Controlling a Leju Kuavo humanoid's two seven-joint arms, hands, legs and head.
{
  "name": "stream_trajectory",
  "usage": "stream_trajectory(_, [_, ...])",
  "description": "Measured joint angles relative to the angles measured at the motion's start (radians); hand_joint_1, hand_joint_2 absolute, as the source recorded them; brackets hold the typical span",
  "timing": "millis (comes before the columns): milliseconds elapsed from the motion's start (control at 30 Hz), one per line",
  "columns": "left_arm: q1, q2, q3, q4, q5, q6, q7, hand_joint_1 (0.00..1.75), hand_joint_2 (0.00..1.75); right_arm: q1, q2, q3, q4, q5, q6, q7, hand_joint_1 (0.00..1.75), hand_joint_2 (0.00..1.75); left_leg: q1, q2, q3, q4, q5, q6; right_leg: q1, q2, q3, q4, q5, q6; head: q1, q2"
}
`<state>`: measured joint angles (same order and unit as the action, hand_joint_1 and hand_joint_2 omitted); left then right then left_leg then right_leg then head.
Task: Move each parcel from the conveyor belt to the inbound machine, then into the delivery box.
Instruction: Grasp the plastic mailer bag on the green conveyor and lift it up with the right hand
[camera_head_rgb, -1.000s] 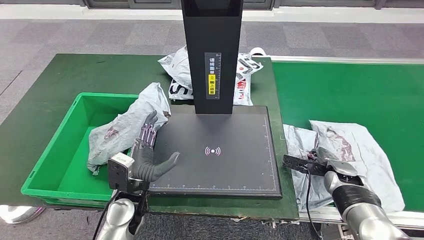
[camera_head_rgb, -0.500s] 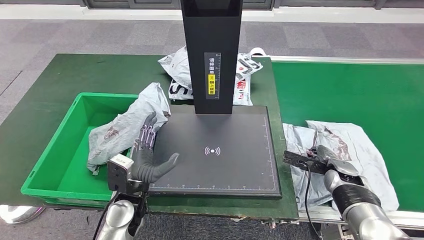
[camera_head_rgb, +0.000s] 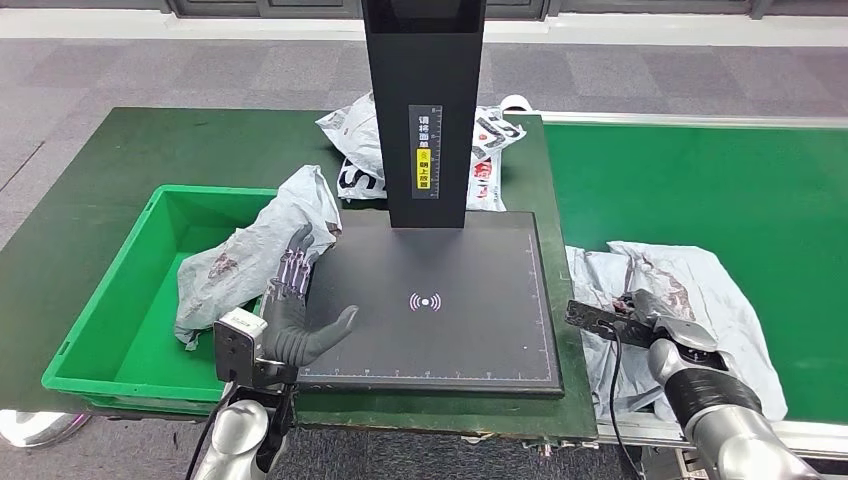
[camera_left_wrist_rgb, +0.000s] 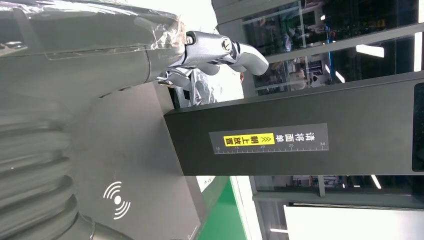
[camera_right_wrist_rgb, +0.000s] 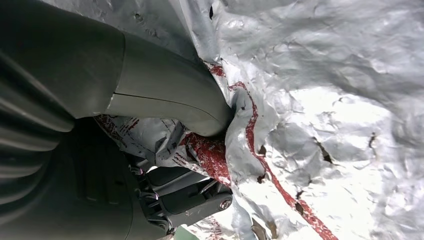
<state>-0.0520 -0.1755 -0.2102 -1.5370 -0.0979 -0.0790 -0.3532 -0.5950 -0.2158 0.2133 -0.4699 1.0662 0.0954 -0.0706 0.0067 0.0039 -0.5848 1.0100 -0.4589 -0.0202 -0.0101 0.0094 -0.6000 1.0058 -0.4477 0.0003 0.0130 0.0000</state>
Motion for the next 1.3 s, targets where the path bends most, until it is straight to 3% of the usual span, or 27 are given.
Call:
stream_trajectory(700, [0.000, 0.000, 0.000, 0.000, 0.000, 0.000, 0.000, 0.00, 1.75, 0.000, 0.000, 0.000, 0.000, 0.000, -0.001, 0.000, 1.75, 1.75, 0.000, 0.000, 0.000, 0.000, 0.000, 0.000, 0.000, 0.000, 0.000, 0.000, 0.000, 0.000, 0.000, 0.000])
stream_trajectory(833, [0.000, 0.000, 0.000, 0.000, -0.002, 0.008, 0.002, 0.00, 0.00, 0.000, 0.002, -0.001, -0.003, -0.017, -0.015, -0.017, 1.75, 1.75, 0.000, -0.001, -0.001, 0.000, 0.000, 0.000, 0.000, -0.001, 0.000, 0.000, 0.000, 0.000, 0.000, 0.000])
stream_trajectory(900, [0.003, -0.003, 0.001, 0.000, -0.010, 0.039, 0.008, 0.00, 0.00, 0.014, 0.009, -0.020, -0.036, -0.107, -0.075, -0.089, 1.75, 1.75, 0.000, -0.001, -0.001, 0.000, 0.000, 0.000, 0.000, 0.000, 0.000, 0.000, 0.000, 0.000, 0.000, 0.000])
stream_trajectory(967, [0.008, -0.010, 0.004, 0.004, -0.021, 0.083, 0.014, 0.00, 0.00, 0.045, 0.022, -0.088, -0.162, -0.311, -0.133, -0.157, 1.75, 1.75, 0.000, 0.000, -0.002, 0.000, 0.000, 0.000, -0.001, 0.001, -0.002, 0.000, 0.001, 0.000, 0.000, 0.000])
stream_trajectory(1067, [0.014, -0.017, 0.005, 0.013, -0.029, 0.110, 0.010, 0.00, 0.00, 0.071, 0.044, -0.191, -0.406, -0.536, -0.111, -0.070, 1.75, 1.75, -0.002, -0.003, -0.001, 0.000, 0.001, 0.001, -0.001, -0.003, -0.002, 0.001, -0.001, 0.000, 0.000, 0.000])
stream_trajectory(1133, [0.017, -0.018, 0.006, 0.018, -0.030, 0.113, 0.007, 0.00, 0.00, 0.085, 0.045, -0.207, -0.516, -0.554, -0.095, -0.020, 1.75, 1.75, -0.001, -0.007, -0.001, 0.000, 0.002, 0.001, 0.000, -0.007, 0.000, 0.001, -0.002, 0.000, 0.000, 0.000])
stream_trajectory(1300, [0.020, -0.022, 0.007, 0.027, -0.030, 0.114, 0.005, 0.00, 0.00, 0.126, 0.045, -0.236, -0.667, -0.559, -0.119, -0.044, 1.75, 1.75, -0.001, -0.008, -0.002, 0.000, 0.002, 0.001, -0.001, -0.008, 0.000, 0.001, -0.003, 0.000, 0.000, 0.000])
